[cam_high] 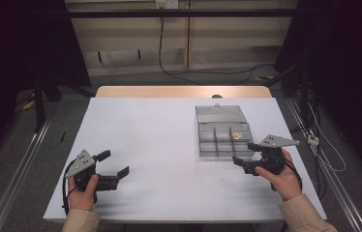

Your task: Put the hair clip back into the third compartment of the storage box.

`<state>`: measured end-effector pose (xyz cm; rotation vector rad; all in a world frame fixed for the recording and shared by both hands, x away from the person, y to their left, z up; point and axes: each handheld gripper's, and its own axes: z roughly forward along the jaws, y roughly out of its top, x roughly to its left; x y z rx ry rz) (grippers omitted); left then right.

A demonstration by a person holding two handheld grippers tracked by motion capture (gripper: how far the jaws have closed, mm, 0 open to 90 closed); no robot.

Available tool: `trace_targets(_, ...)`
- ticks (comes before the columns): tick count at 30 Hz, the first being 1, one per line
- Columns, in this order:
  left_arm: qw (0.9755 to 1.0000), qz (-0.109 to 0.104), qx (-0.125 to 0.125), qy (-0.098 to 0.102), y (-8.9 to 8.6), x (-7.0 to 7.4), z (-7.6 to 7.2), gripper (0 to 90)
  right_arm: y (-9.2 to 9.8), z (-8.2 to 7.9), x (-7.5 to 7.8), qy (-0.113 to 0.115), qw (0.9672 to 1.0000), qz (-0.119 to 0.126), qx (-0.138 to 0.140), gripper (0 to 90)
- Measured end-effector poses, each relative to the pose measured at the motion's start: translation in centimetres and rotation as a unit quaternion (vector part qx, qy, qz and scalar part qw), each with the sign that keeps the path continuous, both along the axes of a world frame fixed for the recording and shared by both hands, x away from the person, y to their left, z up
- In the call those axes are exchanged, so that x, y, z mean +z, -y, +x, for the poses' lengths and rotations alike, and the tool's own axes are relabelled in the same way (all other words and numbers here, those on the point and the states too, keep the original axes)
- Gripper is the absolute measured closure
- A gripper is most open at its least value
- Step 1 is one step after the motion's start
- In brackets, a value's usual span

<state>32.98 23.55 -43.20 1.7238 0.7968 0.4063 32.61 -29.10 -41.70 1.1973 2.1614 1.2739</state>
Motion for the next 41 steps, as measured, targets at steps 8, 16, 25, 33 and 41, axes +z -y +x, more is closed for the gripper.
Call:
trace_targets(8, 1.0000, 0.002, 0.000, 0.000, 0.0, 0.0, 0.0, 2.8, 0.2, -0.8, -0.4, -0.002, 1.0000, 0.007, 0.005, 16.8)
trace_targets(16, 1.0000, 0.003, -0.001, 0.000, 0.0, 0.0, 0.0, 2.8, 0.4, -1.7, -0.7, 0.002, 1.0000, 0.007, 0.005, 16.8)
trace_targets(25, 1.0000, 0.003, -0.003, 0.000, 0.1, -0.1, 0.0, 2.8, 0.4, -2.5, -1.1, 0.005, 0.9999, 0.008, 0.011, 16.2)
trace_targets(33, 1.0000, 0.003, -0.003, 0.000, 0.2, 0.0, 0.0, 2.8, 0.5, -3.1, -1.9, -0.003, 0.9999, 0.005, 0.016, 16.1)
trace_targets(41, 1.0000, 0.004, -0.002, 0.000, 0.1, 0.0, 0.0, 2.8, 0.7, -3.3, -1.8, 0.008, 0.9999, 0.010, 0.011, 14.8)
